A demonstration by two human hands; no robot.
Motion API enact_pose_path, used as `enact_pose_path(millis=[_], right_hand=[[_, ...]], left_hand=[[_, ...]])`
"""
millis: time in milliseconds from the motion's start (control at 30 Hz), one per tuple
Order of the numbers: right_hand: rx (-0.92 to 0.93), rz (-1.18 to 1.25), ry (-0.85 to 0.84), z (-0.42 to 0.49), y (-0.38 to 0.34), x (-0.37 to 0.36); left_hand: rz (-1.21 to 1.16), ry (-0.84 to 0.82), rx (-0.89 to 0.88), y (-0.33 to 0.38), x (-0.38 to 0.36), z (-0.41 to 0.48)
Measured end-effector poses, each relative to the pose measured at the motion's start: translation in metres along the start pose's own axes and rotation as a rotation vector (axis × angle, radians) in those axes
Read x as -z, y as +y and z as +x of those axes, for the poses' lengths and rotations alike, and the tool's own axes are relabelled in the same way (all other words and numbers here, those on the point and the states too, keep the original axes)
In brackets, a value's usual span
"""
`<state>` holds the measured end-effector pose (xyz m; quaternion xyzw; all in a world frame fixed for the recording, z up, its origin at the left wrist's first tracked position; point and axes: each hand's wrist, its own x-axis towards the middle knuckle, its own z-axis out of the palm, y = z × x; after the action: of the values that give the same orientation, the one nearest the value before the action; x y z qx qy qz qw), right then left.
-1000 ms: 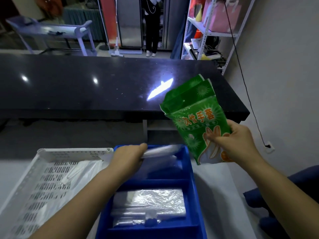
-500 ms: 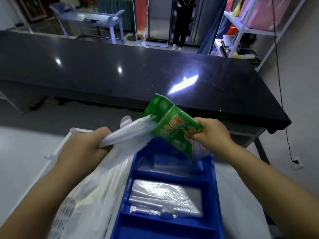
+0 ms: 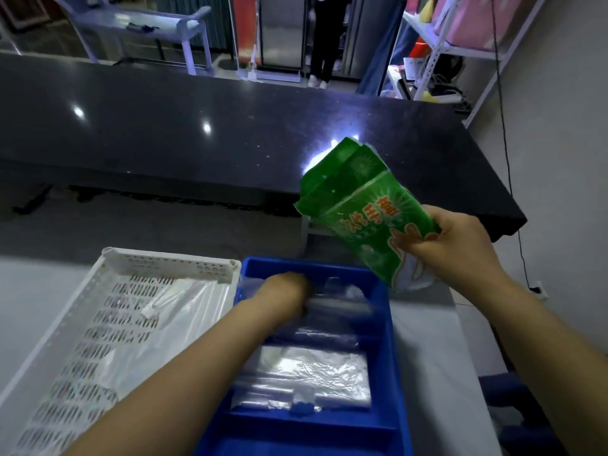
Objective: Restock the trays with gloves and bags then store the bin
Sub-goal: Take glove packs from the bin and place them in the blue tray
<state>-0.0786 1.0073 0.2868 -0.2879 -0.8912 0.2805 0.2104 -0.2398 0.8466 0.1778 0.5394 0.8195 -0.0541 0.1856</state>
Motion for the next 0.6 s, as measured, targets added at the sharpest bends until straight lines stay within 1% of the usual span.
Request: enact_pose_path(millis=[67, 267, 433, 533, 600], right_hand=[[-0.015, 0.025, 0.013, -0.006, 0.006, 0.006], [-0.073, 0.067, 0.042, -0.012, 0.021, 0.007], [-0.083, 0.118, 0.018, -0.008, 0.029, -0.001], [-0.07, 0.137, 0.005, -0.005, 0.03, -0.005], [-0.05, 0.125, 0.021, -0.003, 0.027, -0.007]], left_hand=[[-0.027, -0.054, 0.028, 0.0, -0.012, 0.008], [-0.158, -0.1, 0.114, -0.002, -0.023, 0.01], [-0.058, -0.125, 0.097, -0.005, -0.026, 0.013], [-0.128, -0.088, 0.124, -0.007, -0.022, 0.006], [-0.196, 0.032, 0.136, -0.01, -0.011, -0.004]])
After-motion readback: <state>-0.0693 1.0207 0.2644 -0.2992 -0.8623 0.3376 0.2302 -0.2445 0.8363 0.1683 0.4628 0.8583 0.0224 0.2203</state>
